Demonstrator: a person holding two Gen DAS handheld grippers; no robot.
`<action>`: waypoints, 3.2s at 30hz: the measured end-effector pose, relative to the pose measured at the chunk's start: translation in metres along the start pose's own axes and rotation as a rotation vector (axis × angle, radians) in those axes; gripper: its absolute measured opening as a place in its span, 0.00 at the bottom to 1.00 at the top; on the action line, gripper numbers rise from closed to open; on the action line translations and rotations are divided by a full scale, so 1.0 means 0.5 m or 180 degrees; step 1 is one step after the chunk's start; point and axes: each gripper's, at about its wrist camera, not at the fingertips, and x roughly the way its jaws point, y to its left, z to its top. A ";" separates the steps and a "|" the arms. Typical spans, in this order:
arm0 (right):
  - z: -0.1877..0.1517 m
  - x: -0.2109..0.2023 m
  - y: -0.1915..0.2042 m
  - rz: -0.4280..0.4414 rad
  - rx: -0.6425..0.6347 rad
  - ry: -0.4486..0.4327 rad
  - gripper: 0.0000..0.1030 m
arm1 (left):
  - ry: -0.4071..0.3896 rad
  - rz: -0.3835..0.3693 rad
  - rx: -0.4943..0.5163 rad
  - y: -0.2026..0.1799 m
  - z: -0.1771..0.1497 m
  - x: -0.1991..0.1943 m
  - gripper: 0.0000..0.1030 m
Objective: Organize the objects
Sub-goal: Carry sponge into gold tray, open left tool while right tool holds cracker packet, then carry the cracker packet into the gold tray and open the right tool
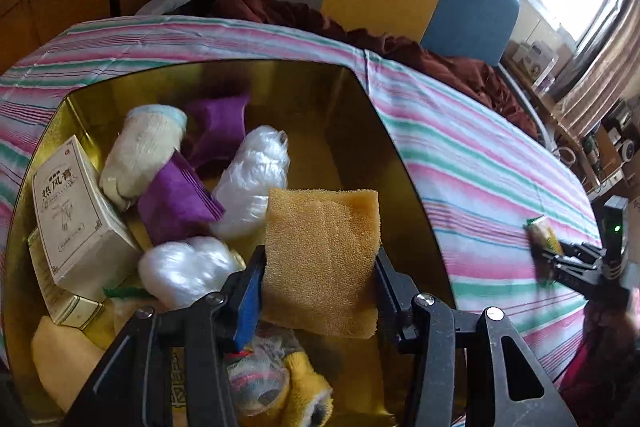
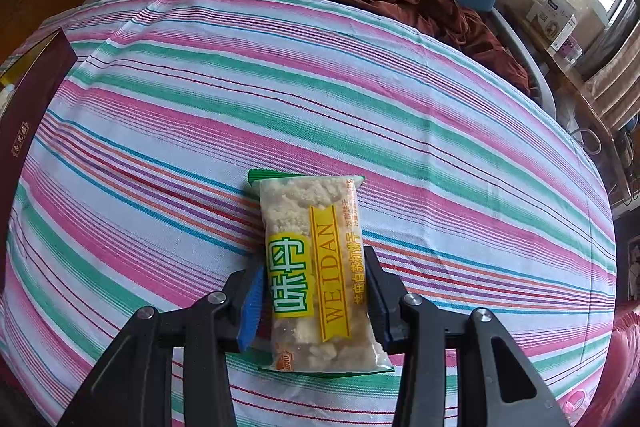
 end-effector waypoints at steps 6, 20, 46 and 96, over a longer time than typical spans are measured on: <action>-0.001 -0.001 -0.001 -0.0012 -0.0003 0.0002 0.42 | 0.0024 0.0123 0.0131 -0.001 -0.024 0.018 0.51; -0.005 -0.004 -0.004 -0.0011 0.0002 0.0005 0.42 | -0.0341 0.0161 0.0151 0.027 -0.047 -0.071 0.61; 0.039 -0.092 0.122 -0.0046 0.0201 0.0031 0.41 | -0.0818 0.0689 0.0076 0.148 -0.124 -0.211 0.61; -0.006 -0.251 0.476 0.0434 0.0241 -0.1028 0.60 | -0.1049 0.0964 -0.0134 0.148 -0.178 -0.286 1.00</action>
